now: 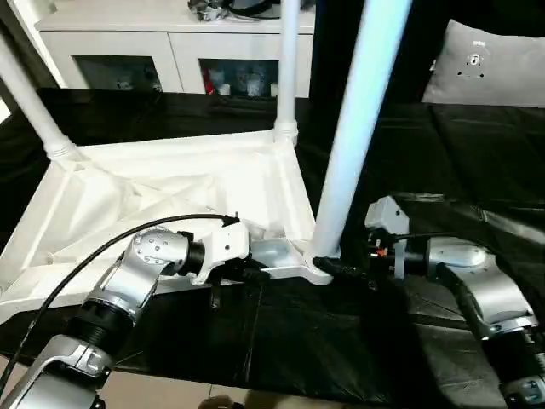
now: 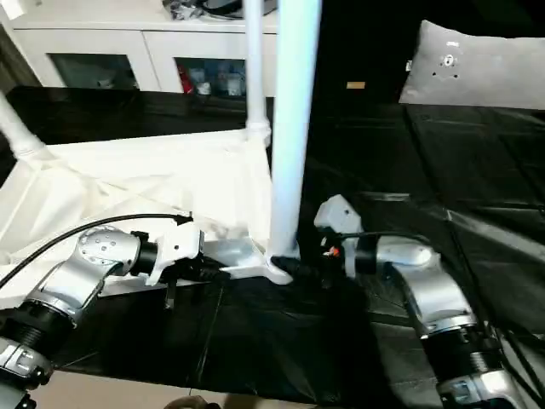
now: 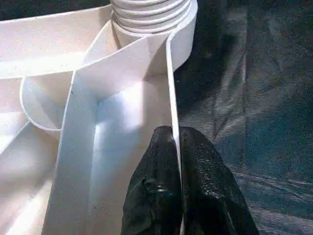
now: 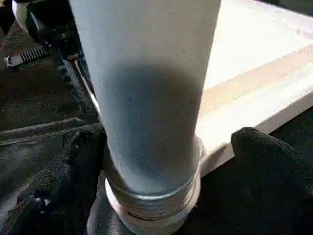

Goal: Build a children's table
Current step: Rotate leg to tighten

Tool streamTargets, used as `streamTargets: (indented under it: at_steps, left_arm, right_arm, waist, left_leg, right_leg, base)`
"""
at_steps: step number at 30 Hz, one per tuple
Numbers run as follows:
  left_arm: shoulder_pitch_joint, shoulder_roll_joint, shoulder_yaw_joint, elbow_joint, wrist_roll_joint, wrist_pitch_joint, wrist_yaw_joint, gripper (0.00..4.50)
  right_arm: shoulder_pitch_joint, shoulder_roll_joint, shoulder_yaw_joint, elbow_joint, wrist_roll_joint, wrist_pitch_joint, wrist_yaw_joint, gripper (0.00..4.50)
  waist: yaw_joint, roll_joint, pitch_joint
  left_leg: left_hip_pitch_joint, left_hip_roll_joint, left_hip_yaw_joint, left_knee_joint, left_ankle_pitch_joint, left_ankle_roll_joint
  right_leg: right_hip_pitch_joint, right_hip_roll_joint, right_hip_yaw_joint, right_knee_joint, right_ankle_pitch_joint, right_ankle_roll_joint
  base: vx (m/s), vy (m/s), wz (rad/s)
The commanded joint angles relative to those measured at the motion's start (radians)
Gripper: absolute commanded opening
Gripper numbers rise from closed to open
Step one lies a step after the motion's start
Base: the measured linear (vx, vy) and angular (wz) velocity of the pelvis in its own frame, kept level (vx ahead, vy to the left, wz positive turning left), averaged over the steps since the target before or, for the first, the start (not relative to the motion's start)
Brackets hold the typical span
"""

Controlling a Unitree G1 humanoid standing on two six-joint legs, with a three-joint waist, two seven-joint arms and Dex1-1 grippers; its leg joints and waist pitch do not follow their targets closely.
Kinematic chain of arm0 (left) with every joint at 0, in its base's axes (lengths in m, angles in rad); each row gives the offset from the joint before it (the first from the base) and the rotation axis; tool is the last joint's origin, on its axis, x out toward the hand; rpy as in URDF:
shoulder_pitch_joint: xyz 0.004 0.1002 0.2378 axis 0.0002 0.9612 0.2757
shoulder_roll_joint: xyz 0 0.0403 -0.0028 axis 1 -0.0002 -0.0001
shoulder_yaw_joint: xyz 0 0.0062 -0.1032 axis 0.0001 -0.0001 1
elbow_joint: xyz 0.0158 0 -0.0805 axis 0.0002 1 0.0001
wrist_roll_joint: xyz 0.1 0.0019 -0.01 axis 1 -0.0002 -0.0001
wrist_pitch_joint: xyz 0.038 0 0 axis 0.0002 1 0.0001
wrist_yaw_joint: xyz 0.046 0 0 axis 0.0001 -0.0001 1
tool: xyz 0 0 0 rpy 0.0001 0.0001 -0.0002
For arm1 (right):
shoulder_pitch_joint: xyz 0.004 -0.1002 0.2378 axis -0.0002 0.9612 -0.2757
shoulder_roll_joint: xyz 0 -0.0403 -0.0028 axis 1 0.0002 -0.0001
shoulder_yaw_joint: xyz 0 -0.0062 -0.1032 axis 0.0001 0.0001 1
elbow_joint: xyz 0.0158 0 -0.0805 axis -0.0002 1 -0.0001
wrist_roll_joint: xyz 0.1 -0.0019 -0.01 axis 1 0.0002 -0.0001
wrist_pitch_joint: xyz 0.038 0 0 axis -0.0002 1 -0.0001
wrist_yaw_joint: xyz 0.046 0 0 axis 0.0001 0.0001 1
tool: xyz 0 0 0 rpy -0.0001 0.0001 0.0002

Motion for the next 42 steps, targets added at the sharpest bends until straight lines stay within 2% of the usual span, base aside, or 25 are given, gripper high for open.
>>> streamTargets:
  at_steps: [1, 3, 5, 8, 10, 13, 15, 20, 23, 24, 25, 26, 27, 28, 29, 30, 31, 32, 33, 35, 36, 37, 39, 40, 42]
  left_arm:
    - [0.01, 0.005, -0.048, -0.029, 0.011, -0.014, -0.049, 0.0]
    - [0.011, -0.001, -0.053, -0.032, 0.008, -0.016, -0.051, 0.0]
    - [0.011, -0.006, -0.056, -0.027, 0.01, -0.02, -0.054, 0.0]
    - [0.009, -0.009, -0.057, -0.022, 0.012, -0.022, -0.056, 0.0]
    - [0.007, -0.01, -0.056, -0.017, 0.012, -0.027, -0.058, 0.0]
    - [0.006, -0.013, -0.054, -0.01, 0.008, -0.03, -0.06, 0.0]
    - [0.009, -0.015, -0.054, -0.011, 0.005, -0.026, -0.06, 0.0]
    - [0.03, -0.035, -0.03, -0.028, -0.036, 0.018, -0.053, 0.0]
    - [0.039, -0.044, -0.019, -0.04, -0.05, 0.047, -0.04, 0.0]
    - [0.05, -0.066, -0.005, -0.065, -0.045, 0.103, 0.024, 0.0]
    - [0.051, -0.069, -0.004, -0.069, -0.042, 0.111, 0.035, 0.0]
    - [0.058, -0.097, 0.005, -0.096, -0.018, 0.171, 0.12, 0.0]
    - [0.06, -0.108, 0.008, -0.106, -0.011, 0.193, 0.149, 0.0]
    - [0.065, -0.127, 0.013, -0.129, -0.007, 0.234, 0.188, 0.0]
    - [0.072, -0.155, 0.015, -0.157, 0.003, 0.276, 0.235, 0.0]
    - [0.072, -0.155, 0.015, -0.157, 0.003, 0.276, 0.235, 0.0]
    - [0.076, -0.186, 0.016, -0.182, 0.015, 0.319, 0.283, 0.0]
    - [0.083, -0.229, 0.007, -0.213, 0.044, 0.365, 0.342, 0.0]
    - [0.083, -0.232, 0.005, -0.215, 0.047, 0.368, 0.347, 0.0]
    - [0.075, -0.271, 0.003, -0.22, 0.067, 0.403, 0.397, 0.0]
    - [0.07, -0.28, 0.004, -0.217, 0.069, 0.408, 0.41, 0.0]
    - [0.056, -0.292, 0.006, -0.205, 0.075, 0.409, 0.431, 0.0]
    - [0.043, -0.294, 0.006, -0.193, 0.084, 0.407, 0.441, 0.0]
    - [0.039, -0.29, 0.004, -0.187, 0.089, 0.401, 0.441, 0.0]
    - [0.032, -0.276, 0.003, -0.174, 0.1, 0.386, 0.437, 0.0]
  right_arm:
    - [-0.021, -0.003, 0.003, 0.012, -0.018, -0.007, 0.002, 4.07]
    - [-0.03, 0.004, 0.011, 0.036, -0.027, -0.011, 0.003, 4.01]
    - [-0.035, 0.01, 0.012, 0.047, -0.024, -0.009, 0.005, 3.72]
    - [-0.036, 0.01, 0.011, 0.048, -0.017, -0.005, 0.01, 3.54]
    - [-0.035, 0.011, 0.011, 0.052, -0.013, -0.008, 0.014, 3.22]
    - [-0.029, 0.018, 0.013, 0.064, -0.013, -0.023, 0.021, 3.14]
    - [-0.023, 0.021, 0.018, 0.062, -0.008, -0.02, 0.025, 2.87]
    - [0.014, 0.047, 0.035, 0.043, -0.003, 0.014, 0.023, 2.76]
    - [0.026, 0.06, 0.039, 0.034, -0.004, 0.043, 0.003, 2.75]
    - [0.04, 0.089, 0.053, 0.03, -0.029, 0.098, -0.064, 2.75]
    - [0.041, 0.095, 0.054, 0.032, -0.033, 0.101, -0.075, 2.74]
    - [0.042, 0.141, 0.053, 0.05, -0.061, 0.123, -0.17, 2.74]
    - [0.04, 0.159, 0.049, 0.057, -0.068, 0.131, -0.206, 2.74]
    - [0.03, 0.197, 0.029, 0.076, -0.07, 0.15, -0.278, 2.74]
    - [0.013, 0.245, -0.003, 0.105, -0.067, 0.179, -0.366, 2.74]
    - [0.013, 0.245, -0.003, 0.105, -0.067, 0.179, -0.366, 2.74]
    - [-0.005, 0.287, -0.029, 0.134, -0.067, 0.197, -0.443, 2.74]
    - [-0.029, 0.337, -0.051, 0.17, -0.079, 0.211, -0.534, 2.74]
    - [-0.031, 0.341, -0.052, 0.174, -0.081, 0.211, -0.541, 2.74]
    - [-0.045, 0.364, -0.048, 0.192, -0.099, 0.198, -0.578, 2.74]
    - [-0.047, 0.368, -0.046, 0.193, -0.102, 0.191, -0.581, 2.74]
    - [-0.045, 0.373, -0.044, 0.188, -0.107, 0.181, -0.577, 3.08]
    - [-0.037, 0.376, -0.048, 0.176, -0.104, 0.166, -0.569, 3.43]
    - [-0.033, 0.374, -0.049, 0.168, -0.099, 0.161, -0.558, 3.45]
    - [-0.018, 0.356, -0.047, 0.144, -0.1, 0.129, -0.528, 3.55]
  waist:
    - [-0.002, -0.014, -0.064]
    - [-0.002, -0.012, -0.066]
    - [-0.002, -0.011, -0.067]
    - [0.001, -0.013, -0.068]
    - [0.002, -0.013, -0.068]
    - [0.002, -0.013, -0.07]
    - [0.003, -0.014, -0.07]
    - [0.004, -0.016, -0.071]
    - [0.004, -0.016, -0.069]
    - [0.001, -0.017, -0.067]
    - [0.0, -0.015, -0.066]
    - [-0.003, -0.016, -0.062]
    - [-0.013, -0.013, -0.056]
    - [-0.018, -0.013, -0.049]
    - [-0.023, -0.012, -0.046]
    - [-0.034, -0.009, -0.038]
    - [-0.038, 0.0, -0.04]
    - [-0.05, -0.004, -0.043]
    - [-0.056, -0.006, -0.045]
    - [-0.067, -0.008, -0.044]
    - [-0.068, -0.01, -0.045]
    - [-0.067, -0.016, -0.045]
    - [-0.064, -0.014, -0.046]
    - [-0.063, -0.013, -0.048]
    - [-0.058, -0.008, -0.053]
  left_leg:
    - [0.005, 0.061, -0.014, -0.064, -0.068, 0.089]
    - [0.004, 0.059, -0.014, -0.062, -0.058, 0.092]
    - [0.003, 0.058, -0.014, -0.06, -0.053, 0.095]
    - [0.002, 0.059, -0.014, -0.059, -0.047, 0.099]
    - [0.002, 0.059, -0.014, -0.059, -0.042, 0.101]
    - [0.003, 0.059, -0.014, -0.057, -0.041, 0.103]
    - [0.003, 0.058, -0.014, -0.057, -0.038, 0.105]
    - [0.001, 0.058, -0.014, -0.055, -0.028, 0.11]
    - [0.003, 0.059, -0.014, -0.058, -0.038, 0.105]
    - [0.002, 0.058, -0.014, -0.06, -0.046, 0.1]
    - [0.003, 0.061, -0.015, -0.062, -0.05, 0.095]
    - [0.004, 0.059, -0.015, -0.065, -0.078, 0.086]
    - [0.005, 0.06, -0.014, -0.071, -0.116, 0.061]
    - [0.012, 0.055, -0.016, -0.077, -0.185, 0.036]
    - [0.014, 0.055, -0.017, -0.081, -0.218, 0.022]
    - [0.019, 0.055, -0.023, -0.089, -0.284, -0.005]
    - [0.022, 0.053, -0.027, -0.089, -0.303, -0.02]
    - [0.022, 0.053, -0.031, -0.092, -0.32, -0.031]
    - [0.02, 0.055, -0.032, -0.093, -0.316, -0.035]
    - [0.022, 0.049, -0.03, -0.09, -0.319, -0.022]
    - [0.021, 0.048, -0.029, -0.089, -0.312, -0.012]
    - [0.018, 0.046, -0.028, -0.088, -0.3, -0.001]
    - [0.017, 0.047, -0.027, -0.087, -0.282, 0.008]
    - [0.018, 0.047, -0.026, -0.087, -0.278, 0.01]
    - [0.015, 0.05, -0.023, -0.086, -0.243, 0.017]
  right_leg:
    - [0.055, -0.076, 0.051, -0.056, -0.033, -0.263]
    - [0.056, -0.076, 0.05, -0.054, -0.016, -0.264]
    - [0.056, -0.075, 0.049, -0.052, -0.005, -0.268]
    - [0.058, -0.075, 0.049, -0.05, 0.005, -0.267]
    - [0.057, -0.076, 0.049, -0.049, 0.01, -0.267]
    - [0.057, -0.076, 0.049, -0.049, 0.01, -0.269]
    - [0.058, -0.075, 0.048, -0.048, 0.013, -0.27]
    - [0.058, -0.075, 0.048, -0.046, 0.02, -0.271]
    - [0.058, -0.075, 0.047, -0.049, -0.009, -0.266]
    - [0.058, -0.074, 0.047, -0.051, -0.033, -0.26]
    - [0.056, -0.075, 0.048, -0.052, -0.042, -0.259]
    - [0.055, -0.075, 0.047, -0.06, -0.094, -0.249]
    - [0.051, -0.075, 0.049, -0.068, -0.156, -0.24]
    - [0.05, -0.077, 0.048, -0.084, -0.283, -0.214]
    - [0.051, -0.079, 0.048, -0.088, -0.347, -0.199]
    - [0.049, -0.081, 0.045, -0.099, -0.464, -0.167]
    - [0.049, -0.081, 0.044, -0.102, -0.495, -0.151]
    - [0.05, -0.08, 0.045, -0.105, -0.496, -0.136]
    - [0.052, -0.08, 0.046, -0.103, -0.479, -0.135]
    - [0.045, -0.078, 0.047, -0.11, -0.479, -0.13]
    - [0.044, -0.077, 0.047, -0.112, -0.482, -0.127]
    - [0.045, -0.078, 0.049, -0.114, -0.485, -0.124]
    - [0.043, -0.077, 0.05, -0.113, -0.469, -0.123]
    - [0.042, -0.077, 0.051, -0.113, -0.461, -0.124]
    - [0.044, -0.075, 0.053, -0.106, -0.367, -0.143]
  base:
    - [0.0, 0.0, 0.0]
    - [0.0, 0.0, 0.0]
    - [0.0, 0.0, 0.0]
    - [0.0, 0.0, 0.0]
    - [0.0, 0.0, 0.0]
    - [0.0, 0.0, 0.0]
    - [0.0, 0.0, 0.0]
    - [0.0, 0.0, 0.0]
    - [0.0, 0.0, 0.0]
    - [0.0, 0.0, 0.0]
    - [0.0, 0.0, 0.0]
    - [0.0, 0.0, 0.0]
    - [0.0, 0.0, 0.0]
    - [0.0, 0.0, 0.0]
    - [0.0, 0.0, 0.0]
    - [0.0, 0.0, 0.0]
    - [0.0, 0.0, 0.0]
    - [0.0, 0.0, 0.0]
    - [0.0, 0.0, 0.0]
    - [0.0, 0.0, 0.0]
    - [0.0, 0.0, 0.0]
    - [0.0, 0.0, 0.0]
    - [0.0, 0.0, 0.0]
    - [0.0, 0.0, 0.0]
    - [0.0, 0.0, 0.0]
